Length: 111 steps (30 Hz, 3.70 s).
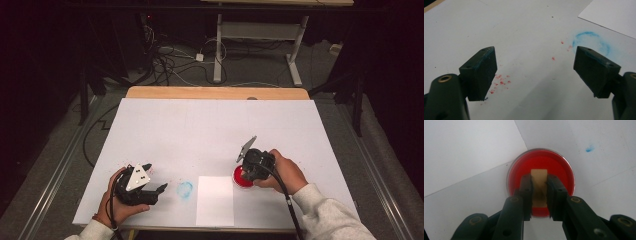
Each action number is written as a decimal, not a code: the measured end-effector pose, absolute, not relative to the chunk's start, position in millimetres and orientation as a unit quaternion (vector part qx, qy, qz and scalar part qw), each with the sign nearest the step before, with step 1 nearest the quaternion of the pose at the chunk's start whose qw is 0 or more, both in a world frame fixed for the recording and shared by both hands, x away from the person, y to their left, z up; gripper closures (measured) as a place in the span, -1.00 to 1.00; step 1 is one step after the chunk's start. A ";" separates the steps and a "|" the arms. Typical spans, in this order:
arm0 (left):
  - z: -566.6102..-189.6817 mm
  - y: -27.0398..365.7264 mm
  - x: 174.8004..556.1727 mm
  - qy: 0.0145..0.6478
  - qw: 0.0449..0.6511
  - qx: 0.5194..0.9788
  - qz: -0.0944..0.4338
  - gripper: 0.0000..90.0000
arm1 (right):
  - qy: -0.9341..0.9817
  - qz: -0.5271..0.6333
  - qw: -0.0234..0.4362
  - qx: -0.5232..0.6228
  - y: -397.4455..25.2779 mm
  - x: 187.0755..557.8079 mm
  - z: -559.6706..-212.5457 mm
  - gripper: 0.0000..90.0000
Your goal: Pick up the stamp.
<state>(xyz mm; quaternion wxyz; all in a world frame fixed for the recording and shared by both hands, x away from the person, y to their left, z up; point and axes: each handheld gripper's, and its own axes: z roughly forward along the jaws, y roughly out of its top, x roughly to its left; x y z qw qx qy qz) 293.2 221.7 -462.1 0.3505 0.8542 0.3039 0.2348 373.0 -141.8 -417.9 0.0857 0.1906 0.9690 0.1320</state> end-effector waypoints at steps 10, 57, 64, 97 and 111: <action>-461.5 220.7 293.0 0.295 0.351 0.855 0.241 -0.59 | 0.966 0.138 0.082 0.201 -143.3 373.3 -421.9 0.71; -463.0 218.9 293.1 0.297 0.345 0.860 0.231 -0.59 | 0.965 0.143 0.103 0.193 -142.4 370.9 -394.8 0.70; -463.8 219.4 293.4 0.299 0.341 0.860 0.233 -0.59 | 0.969 0.120 0.084 0.197 -139.9 376.6 -415.8 0.70; -466.9 220.5 293.4 0.297 0.339 0.863 0.227 -0.59 | 0.967 0.131 0.088 0.201 -141.3 375.2 -425.7 0.70; -468.3 222.4 293.0 0.300 0.336 0.864 0.225 -0.59 | 0.963 0.159 0.097 0.196 -148.4 371.8 -427.8 0.70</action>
